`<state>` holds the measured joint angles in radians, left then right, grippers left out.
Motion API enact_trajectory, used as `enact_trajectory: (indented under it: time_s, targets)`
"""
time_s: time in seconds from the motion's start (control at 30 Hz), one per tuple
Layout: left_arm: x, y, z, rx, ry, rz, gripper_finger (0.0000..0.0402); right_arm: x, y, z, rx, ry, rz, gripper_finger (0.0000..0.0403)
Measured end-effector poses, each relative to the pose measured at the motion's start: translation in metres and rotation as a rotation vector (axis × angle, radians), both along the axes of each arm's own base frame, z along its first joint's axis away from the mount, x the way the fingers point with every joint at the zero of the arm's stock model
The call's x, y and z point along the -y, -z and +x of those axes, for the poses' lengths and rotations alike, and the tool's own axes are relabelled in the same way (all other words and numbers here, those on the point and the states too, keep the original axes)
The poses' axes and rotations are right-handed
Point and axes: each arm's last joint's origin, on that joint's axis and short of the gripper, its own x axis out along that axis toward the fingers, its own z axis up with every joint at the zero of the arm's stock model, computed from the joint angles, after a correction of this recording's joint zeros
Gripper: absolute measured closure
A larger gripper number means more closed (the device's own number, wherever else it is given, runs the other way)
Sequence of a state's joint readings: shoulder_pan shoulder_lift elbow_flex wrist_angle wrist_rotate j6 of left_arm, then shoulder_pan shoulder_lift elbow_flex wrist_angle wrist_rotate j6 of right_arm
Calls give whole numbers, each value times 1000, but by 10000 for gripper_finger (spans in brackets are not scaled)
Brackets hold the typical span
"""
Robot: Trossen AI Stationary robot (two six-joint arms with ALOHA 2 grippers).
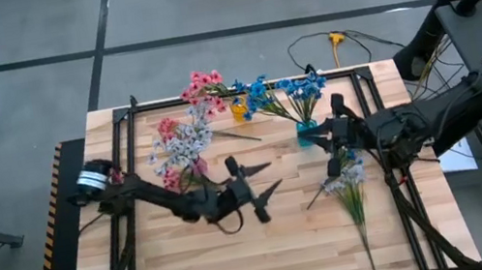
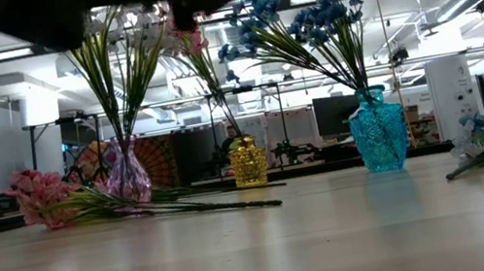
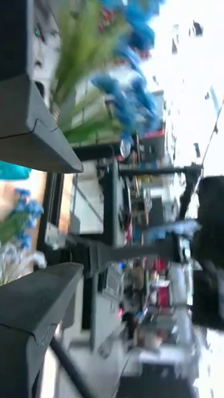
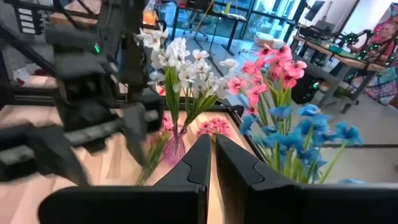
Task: Sort flowers into vase by color
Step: Put the left blue flowers into the blue vase
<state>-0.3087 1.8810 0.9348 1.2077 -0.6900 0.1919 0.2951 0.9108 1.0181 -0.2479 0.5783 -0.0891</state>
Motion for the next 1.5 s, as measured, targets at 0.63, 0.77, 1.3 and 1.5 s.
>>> enact_trajectory:
  time_s: [0.63, 0.77, 1.3, 1.5]
  targets:
    - [39, 23, 10, -51, -223, 74, 171, 3, 0, -2, -99, 103, -6, 385]
    - [55, 1, -8, -36, -254, 144, 171, 2, -7, 10, -115, 194, -79, 385]
    - [43, -78, -114, 86, -194, 102, 171, 3, -17, 63, -431, 256, -159, 245]
    - [37, -103, -145, 57, -139, 133, 171, 28, 0, 77, -516, 280, -50, 190]
